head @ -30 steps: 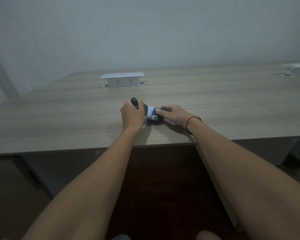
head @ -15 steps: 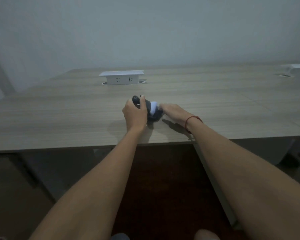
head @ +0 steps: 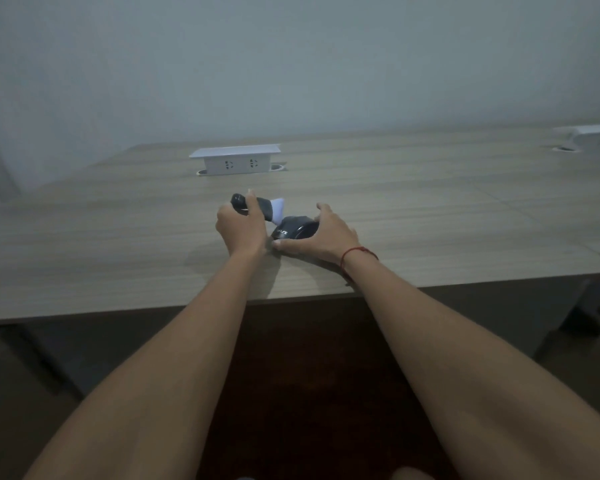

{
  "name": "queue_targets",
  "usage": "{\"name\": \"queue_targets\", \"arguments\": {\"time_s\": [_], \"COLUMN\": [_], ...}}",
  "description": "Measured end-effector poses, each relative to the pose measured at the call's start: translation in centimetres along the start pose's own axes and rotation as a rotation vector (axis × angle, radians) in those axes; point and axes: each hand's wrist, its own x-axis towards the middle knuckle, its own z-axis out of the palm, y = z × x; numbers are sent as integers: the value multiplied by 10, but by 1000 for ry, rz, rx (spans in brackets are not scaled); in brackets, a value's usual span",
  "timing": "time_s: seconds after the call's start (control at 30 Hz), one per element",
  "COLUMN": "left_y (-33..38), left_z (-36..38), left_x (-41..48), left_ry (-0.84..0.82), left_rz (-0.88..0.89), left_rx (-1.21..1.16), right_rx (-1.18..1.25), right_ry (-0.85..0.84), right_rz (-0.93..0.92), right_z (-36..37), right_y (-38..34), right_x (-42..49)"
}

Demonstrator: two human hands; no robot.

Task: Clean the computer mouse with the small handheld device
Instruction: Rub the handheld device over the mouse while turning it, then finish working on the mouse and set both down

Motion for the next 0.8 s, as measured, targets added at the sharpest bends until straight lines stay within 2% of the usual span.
{"name": "queue_targets", "arguments": {"time_s": [0.07,0.23,0.4,0.57,0.7,0.8], "left_y": [-1,-1,7,10,7,-9], "left_z": [1,4,6,5,3,-3], "left_x": [1,3,1,7,5,5], "left_ry": [-34,-182,-290,-222,-329,-207], "left_rz": [26,118,183,240,191,201], "left_rx": [22,98,169,290,211,294], "right_rx": [-23,7,51,190,188,198], "right_ry": [19,-81,-69,-178,-262,-270], "right_rz": [-11,12,12,-18,-29,-31], "right_z": [1,-5,-4,-17,-26,-27], "right_y": [0,-1,1,7,11,10], "right_x": [3,11,15,10,10,8]}}
